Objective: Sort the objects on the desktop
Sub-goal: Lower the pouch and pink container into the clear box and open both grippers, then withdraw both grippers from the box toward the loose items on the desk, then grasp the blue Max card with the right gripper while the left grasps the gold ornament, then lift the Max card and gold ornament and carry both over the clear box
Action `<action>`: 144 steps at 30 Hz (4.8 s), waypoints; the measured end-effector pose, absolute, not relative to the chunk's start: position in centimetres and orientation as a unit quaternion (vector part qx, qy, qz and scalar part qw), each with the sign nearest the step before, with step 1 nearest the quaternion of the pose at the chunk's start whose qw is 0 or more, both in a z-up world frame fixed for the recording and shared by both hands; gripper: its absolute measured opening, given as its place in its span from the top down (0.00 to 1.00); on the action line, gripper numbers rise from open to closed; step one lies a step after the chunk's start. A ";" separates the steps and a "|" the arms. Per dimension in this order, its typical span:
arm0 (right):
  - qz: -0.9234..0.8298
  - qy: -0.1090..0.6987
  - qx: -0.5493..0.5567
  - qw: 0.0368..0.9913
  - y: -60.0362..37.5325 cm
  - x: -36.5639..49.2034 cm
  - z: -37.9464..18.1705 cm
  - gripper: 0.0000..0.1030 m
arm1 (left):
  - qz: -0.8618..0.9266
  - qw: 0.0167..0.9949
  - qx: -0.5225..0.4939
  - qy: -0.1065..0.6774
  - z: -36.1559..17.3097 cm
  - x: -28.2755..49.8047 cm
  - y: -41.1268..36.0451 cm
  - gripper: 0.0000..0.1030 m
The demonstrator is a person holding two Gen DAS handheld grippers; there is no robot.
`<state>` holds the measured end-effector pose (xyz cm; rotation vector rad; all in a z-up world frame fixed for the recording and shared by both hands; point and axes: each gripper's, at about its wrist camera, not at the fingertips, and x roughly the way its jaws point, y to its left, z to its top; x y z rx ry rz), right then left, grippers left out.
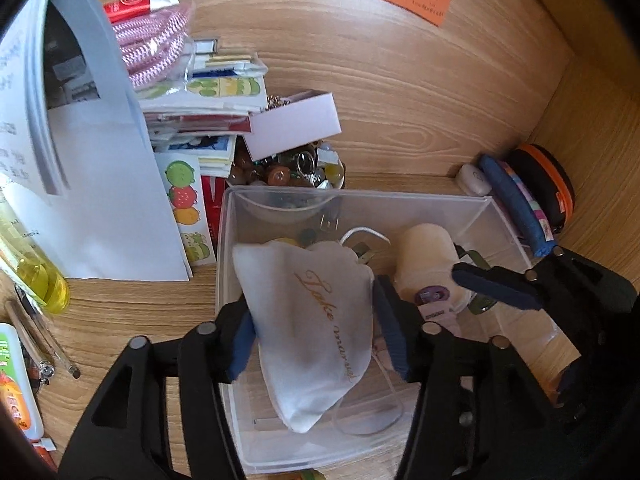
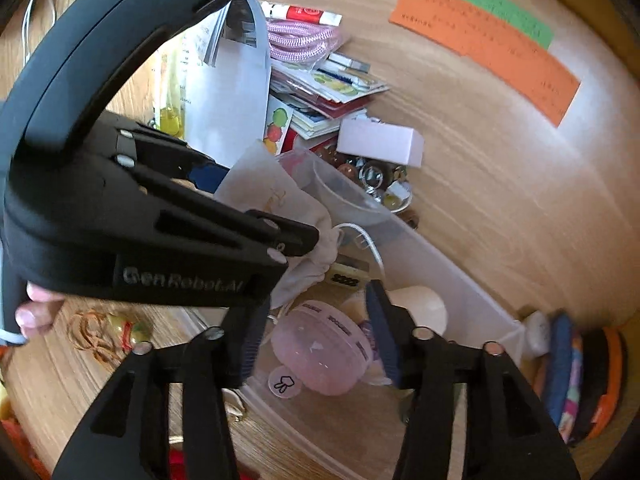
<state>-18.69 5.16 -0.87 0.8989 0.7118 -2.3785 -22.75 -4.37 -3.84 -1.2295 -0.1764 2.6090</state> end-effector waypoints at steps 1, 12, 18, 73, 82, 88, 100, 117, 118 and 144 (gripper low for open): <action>-0.875 0.265 0.325 0.244 5.1 -18.5 -0.8 0.49 | 0.898 0.124 -0.419 -0.060 -3.6 -22.6 -4.4 0.40; -0.897 0.263 0.297 0.193 7.1 -17.0 1.6 0.31 | 0.917 0.097 -0.383 -0.048 -1.0 -20.2 -4.9 0.21; -0.909 0.246 0.291 0.170 8.6 -16.1 2.8 0.23 | 0.922 0.090 -0.374 -0.050 0.1 -18.0 -5.7 0.12; -0.897 0.081 0.400 0.168 18.8 0.6 -7.4 0.57 | 0.905 0.030 -0.425 -0.009 -8.0 -3.6 -5.0 0.04; -0.898 0.065 0.397 0.180 18.7 1.0 -7.3 0.76 | 0.897 0.023 -0.441 0.004 -8.6 -7.2 -5.4 0.03; -0.897 0.029 0.401 0.185 19.4 0.1 -6.8 0.76 | 0.884 0.036 -0.467 0.010 -9.5 -9.7 -5.2 0.03; -0.911 0.028 0.368 0.182 20.5 -2.1 -3.8 0.76 | 0.884 0.024 -0.467 0.010 -10.0 -11.5 -5.6 0.54; -0.916 0.022 0.347 0.201 19.6 -5.1 -1.5 0.76 | 0.907 0.055 -0.418 0.009 -6.5 -7.6 -5.4 0.82; -0.916 0.023 0.346 0.202 19.5 -5.3 -1.4 0.76 | 0.909 0.057 -0.413 0.007 -6.1 -7.1 -5.3 0.82; -0.927 0.026 0.289 0.237 18.2 -10.9 5.6 0.76 | 0.955 0.084 -0.285 -0.021 6.2 -8.1 -5.4 0.82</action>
